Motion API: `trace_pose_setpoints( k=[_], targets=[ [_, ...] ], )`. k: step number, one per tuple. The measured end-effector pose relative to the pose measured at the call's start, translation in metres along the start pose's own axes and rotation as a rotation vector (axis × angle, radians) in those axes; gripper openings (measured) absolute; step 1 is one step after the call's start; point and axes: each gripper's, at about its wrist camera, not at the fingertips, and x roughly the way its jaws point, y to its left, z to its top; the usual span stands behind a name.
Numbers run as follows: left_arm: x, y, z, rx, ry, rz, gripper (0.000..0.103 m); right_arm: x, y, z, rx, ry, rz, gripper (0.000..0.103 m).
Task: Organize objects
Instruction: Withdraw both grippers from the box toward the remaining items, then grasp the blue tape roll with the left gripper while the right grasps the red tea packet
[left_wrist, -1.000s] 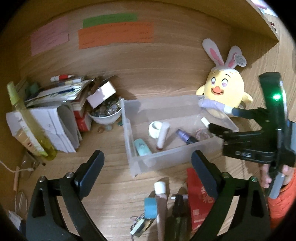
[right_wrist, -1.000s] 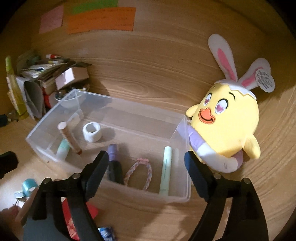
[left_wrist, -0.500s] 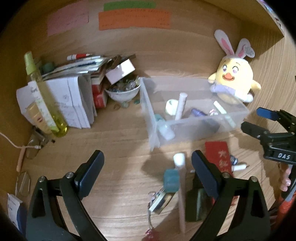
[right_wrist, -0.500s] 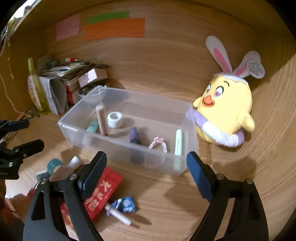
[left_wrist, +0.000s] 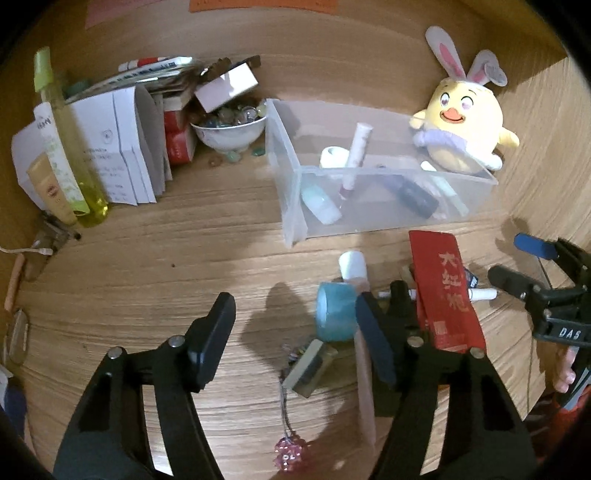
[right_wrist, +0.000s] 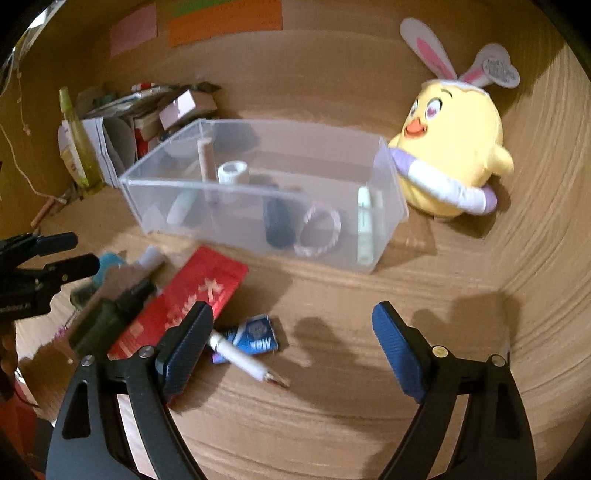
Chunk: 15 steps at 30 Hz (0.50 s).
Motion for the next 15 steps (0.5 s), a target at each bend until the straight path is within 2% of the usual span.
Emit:
trace_pose_setpoints(
  k=[5, 9, 11, 13, 15],
  targets=[
    [0.002, 0.0, 0.0, -0.007, 0.006, -0.016, 0.061, 0.001, 0.001, -0.01, 0.042, 0.032, 0.063, 0.086],
    [0.002, -0.002, 0.0, -0.005, 0.005, -0.035, 0.06, -0.005, 0.009, -0.012, 0.073, 0.025, 0.108, 0.086],
    [0.004, -0.005, 0.0, 0.013, 0.003, -0.04, 0.055, -0.004, 0.017, -0.009, 0.075, 0.023, 0.125, 0.086],
    [0.006, -0.008, -0.002, 0.033, 0.008, -0.04, 0.045, -0.001, 0.025, -0.008, 0.069, 0.028, 0.133, 0.086],
    [0.011, -0.009, -0.004, 0.049, 0.019, -0.044, 0.039, 0.005, 0.034, -0.006, 0.057, 0.04, 0.134, 0.086]
  ],
)
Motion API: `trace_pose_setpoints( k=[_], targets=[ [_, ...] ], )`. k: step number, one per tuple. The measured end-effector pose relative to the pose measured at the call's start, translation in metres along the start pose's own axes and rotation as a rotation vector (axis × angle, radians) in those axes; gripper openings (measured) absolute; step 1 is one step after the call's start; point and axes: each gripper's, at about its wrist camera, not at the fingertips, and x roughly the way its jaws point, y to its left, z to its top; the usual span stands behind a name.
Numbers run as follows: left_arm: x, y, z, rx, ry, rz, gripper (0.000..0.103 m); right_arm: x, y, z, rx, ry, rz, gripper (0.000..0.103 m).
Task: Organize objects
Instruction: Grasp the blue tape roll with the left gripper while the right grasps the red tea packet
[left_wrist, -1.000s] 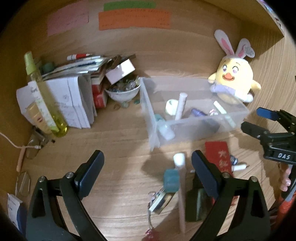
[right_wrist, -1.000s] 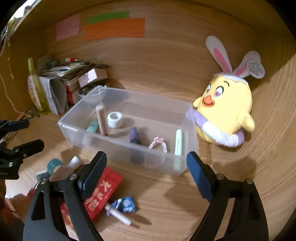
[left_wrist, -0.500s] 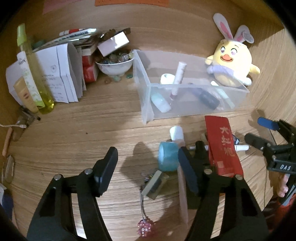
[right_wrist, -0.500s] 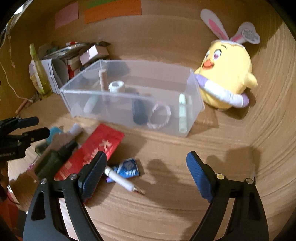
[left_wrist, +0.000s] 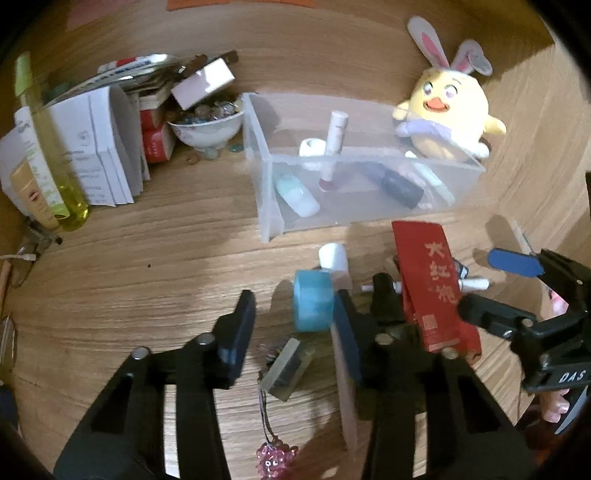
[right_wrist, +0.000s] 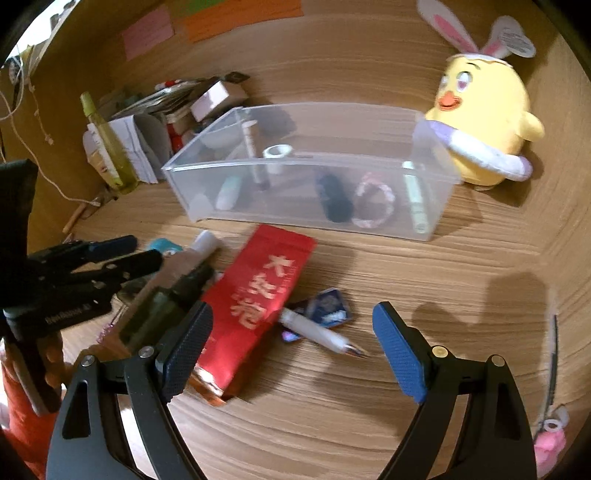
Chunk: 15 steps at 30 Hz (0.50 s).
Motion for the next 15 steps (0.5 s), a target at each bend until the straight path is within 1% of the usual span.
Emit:
trace_pose_setpoints(
  k=[2, 4, 7, 10, 15],
  targets=[
    [0.004, 0.0, -0.001, 0.005, 0.009, -0.004, 0.033, 0.009, 0.008, 0.0, -0.002, 0.026, 0.009, 0.086],
    [0.007, 0.001, -0.001, 0.008, 0.008, -0.01, 0.03, 0.016, 0.012, -0.002, 0.002, 0.047, 0.021, 0.086],
    [0.009, 0.002, 0.0, 0.012, -0.004, -0.014, 0.019, 0.017, 0.018, -0.004, 0.007, 0.049, 0.006, 0.086],
    [0.009, 0.004, 0.001, 0.008, -0.021, -0.007, 0.018, 0.013, 0.022, -0.004, 0.022, 0.042, 0.018, 0.087],
    [0.0, 0.012, 0.003, -0.006, -0.065, -0.012, 0.018, 0.01, 0.03, -0.01, 0.021, 0.043, -0.005, 0.086]
  ],
)
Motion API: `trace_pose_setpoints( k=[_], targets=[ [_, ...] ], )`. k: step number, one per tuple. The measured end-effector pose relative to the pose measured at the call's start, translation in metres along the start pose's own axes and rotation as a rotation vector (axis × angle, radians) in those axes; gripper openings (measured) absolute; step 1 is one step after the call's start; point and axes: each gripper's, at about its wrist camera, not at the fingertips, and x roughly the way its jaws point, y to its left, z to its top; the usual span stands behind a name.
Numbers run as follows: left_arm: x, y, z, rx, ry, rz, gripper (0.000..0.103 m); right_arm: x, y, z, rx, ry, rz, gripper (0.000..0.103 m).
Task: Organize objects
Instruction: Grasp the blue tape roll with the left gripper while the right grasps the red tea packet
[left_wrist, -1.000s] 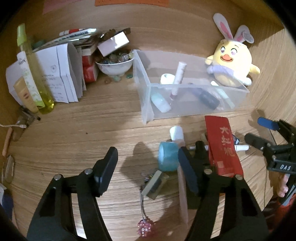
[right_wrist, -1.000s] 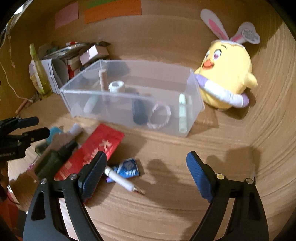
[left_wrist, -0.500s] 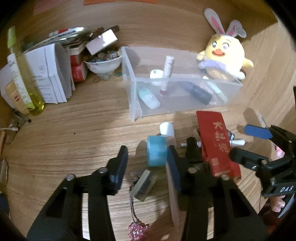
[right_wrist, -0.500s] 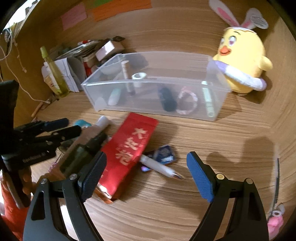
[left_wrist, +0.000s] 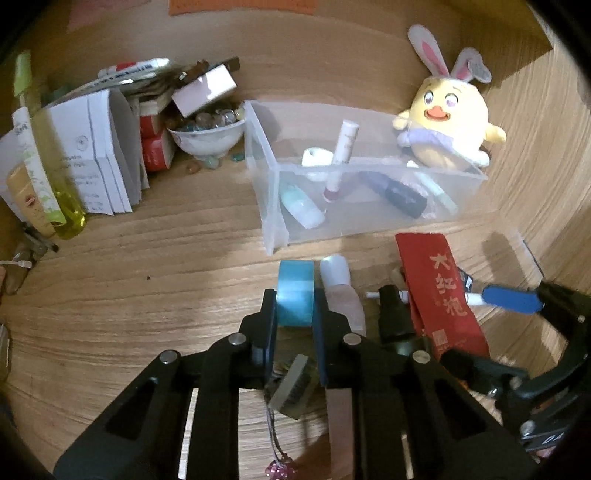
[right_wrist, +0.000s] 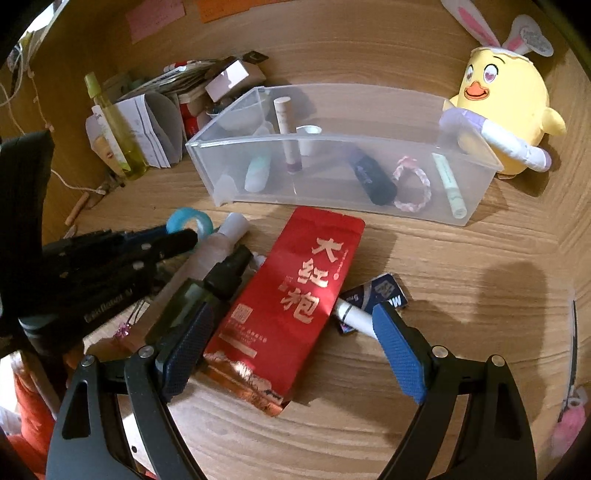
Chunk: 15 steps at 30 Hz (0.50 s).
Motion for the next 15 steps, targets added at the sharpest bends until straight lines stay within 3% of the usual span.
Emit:
trace_pose_setpoints(
  k=[4, 15],
  targets=[
    [-0.008, 0.006, 0.001, -0.005, -0.026, 0.008, 0.018, -0.002, 0.003, -0.008, -0.006, 0.001, -0.013, 0.077],
    [-0.019, 0.017, -0.008, 0.012, -0.033, 0.022, 0.018, -0.019, -0.016, -0.016, 0.045, -0.004, -0.076, 0.074]
  ],
)
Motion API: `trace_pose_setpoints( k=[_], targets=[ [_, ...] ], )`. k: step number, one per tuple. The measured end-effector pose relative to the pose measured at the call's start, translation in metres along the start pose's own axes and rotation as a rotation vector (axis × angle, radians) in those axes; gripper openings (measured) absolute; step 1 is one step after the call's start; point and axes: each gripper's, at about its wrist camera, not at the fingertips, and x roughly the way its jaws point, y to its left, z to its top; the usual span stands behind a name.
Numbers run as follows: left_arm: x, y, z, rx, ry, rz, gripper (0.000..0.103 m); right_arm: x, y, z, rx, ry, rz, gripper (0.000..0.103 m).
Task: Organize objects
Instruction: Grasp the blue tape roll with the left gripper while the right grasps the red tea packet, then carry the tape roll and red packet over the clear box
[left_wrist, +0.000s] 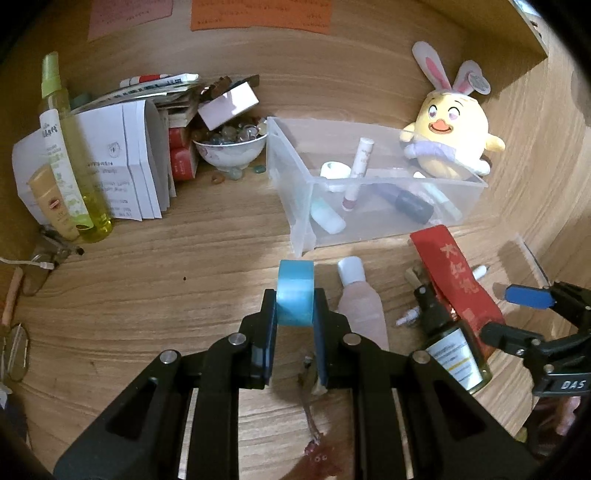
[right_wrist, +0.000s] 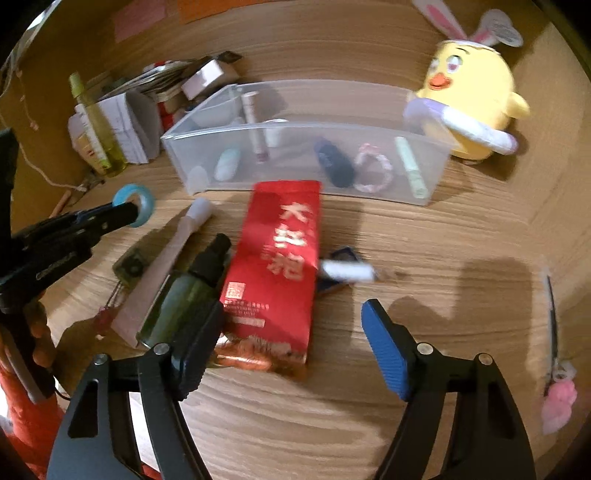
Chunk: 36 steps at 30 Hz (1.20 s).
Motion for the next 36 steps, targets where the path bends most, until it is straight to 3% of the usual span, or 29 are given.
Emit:
trace_pose_setpoints(
  k=[8, 13, 15, 16, 36],
  targets=[
    [0.009, -0.007, -0.003, 0.027, 0.042, -0.018, 0.018, 0.007, 0.018, -0.008, -0.058, 0.017, -0.022, 0.074],
    [0.013, -0.006, -0.001, 0.016, 0.056, -0.021, 0.018, 0.019, 0.013, -0.006, -0.026, 0.02, -0.028, 0.074],
    [0.014, -0.004, 0.001, 0.005, 0.051, -0.022, 0.018, 0.02, 0.012, -0.003, -0.017, 0.011, -0.018, 0.065],
    [0.013, -0.004, 0.001, 0.0, 0.044, -0.019, 0.017, 0.021, 0.012, -0.002, -0.018, 0.013, -0.012, 0.053],
    [-0.025, -0.021, 0.027, -0.003, -0.094, 0.008, 0.017, -0.031, -0.012, 0.026, -0.009, -0.202, -0.037, 0.052]
  ],
)
